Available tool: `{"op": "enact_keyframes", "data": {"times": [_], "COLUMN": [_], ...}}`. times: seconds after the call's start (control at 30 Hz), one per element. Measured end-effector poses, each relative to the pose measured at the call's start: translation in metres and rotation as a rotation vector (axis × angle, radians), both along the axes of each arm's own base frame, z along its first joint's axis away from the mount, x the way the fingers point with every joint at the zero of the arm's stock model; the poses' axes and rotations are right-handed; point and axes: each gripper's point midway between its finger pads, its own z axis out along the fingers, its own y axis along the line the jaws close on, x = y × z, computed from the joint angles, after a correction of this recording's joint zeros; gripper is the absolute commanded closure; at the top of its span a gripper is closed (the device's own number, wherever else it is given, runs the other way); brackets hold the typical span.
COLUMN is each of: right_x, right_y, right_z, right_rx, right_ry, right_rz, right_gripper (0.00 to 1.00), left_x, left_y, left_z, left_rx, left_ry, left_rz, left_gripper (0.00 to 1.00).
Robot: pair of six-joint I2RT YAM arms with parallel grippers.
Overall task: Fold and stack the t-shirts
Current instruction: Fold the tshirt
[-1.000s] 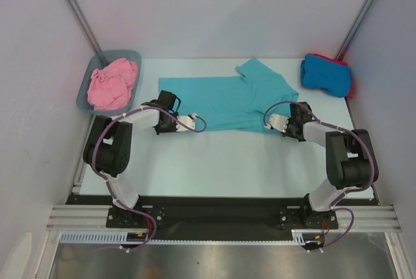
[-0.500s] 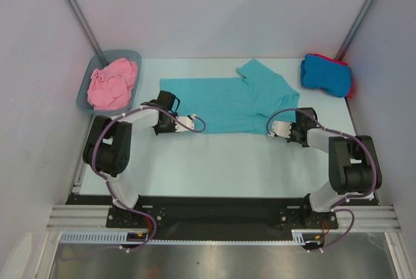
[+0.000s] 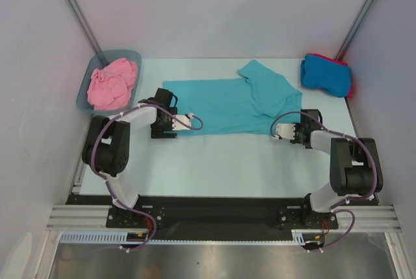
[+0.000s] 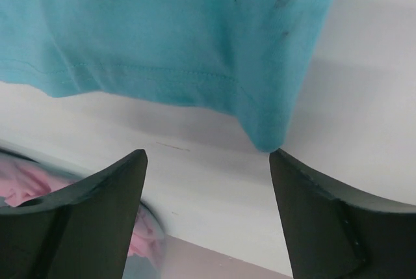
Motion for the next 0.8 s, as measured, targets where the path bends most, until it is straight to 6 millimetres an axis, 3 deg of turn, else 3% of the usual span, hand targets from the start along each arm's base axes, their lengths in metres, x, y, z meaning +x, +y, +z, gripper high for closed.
{"op": "enact_keyframes", "data": {"times": [0.07, 0.23, 0.37, 0.5, 0.57, 0.67, 0.73, 0.8], "right_x": [0.002, -0.003, -0.009, 0.004, 0.01, 0.012, 0.013, 0.016], "right_y": [-0.001, 0.007, 0.031, 0.052, 0.056, 0.053, 0.049, 0.044], "right_z": [0.004, 0.01, 0.012, 0.027, 0.031, 0.028, 0.023, 0.02], "right_rx": [-0.005, 0.014, 0.062, 0.11, 0.121, 0.119, 0.112, 0.099], "right_ry": [-0.006, 0.023, 0.058, 0.015, -0.009, -0.014, -0.01, -0.013], "right_rz": [-0.005, -0.013, -0.006, -0.019, -0.032, -0.063, -0.087, -0.11], "right_gripper": [0.43, 0.38, 0.38, 0.38, 0.38, 0.38, 0.38, 0.38], "left_x": [0.002, 0.025, 0.052, 0.071, 0.077, 0.076, 0.07, 0.06], "left_y": [0.002, 0.007, 0.0, -0.013, -0.02, -0.03, -0.035, -0.037], "left_z": [0.003, 0.027, 0.058, 0.082, 0.084, 0.072, 0.059, 0.046], "left_rx": [-0.002, -0.018, -0.061, -0.128, -0.155, -0.188, -0.195, -0.194], "left_ry": [-0.003, -0.061, -0.147, -0.188, -0.176, -0.102, -0.036, 0.041], "left_rz": [0.011, 0.037, 0.046, 0.048, 0.045, 0.043, 0.037, 0.033], "left_gripper": [0.11, 0.12, 0.2, 0.33, 0.41, 0.5, 0.49, 0.38]}}
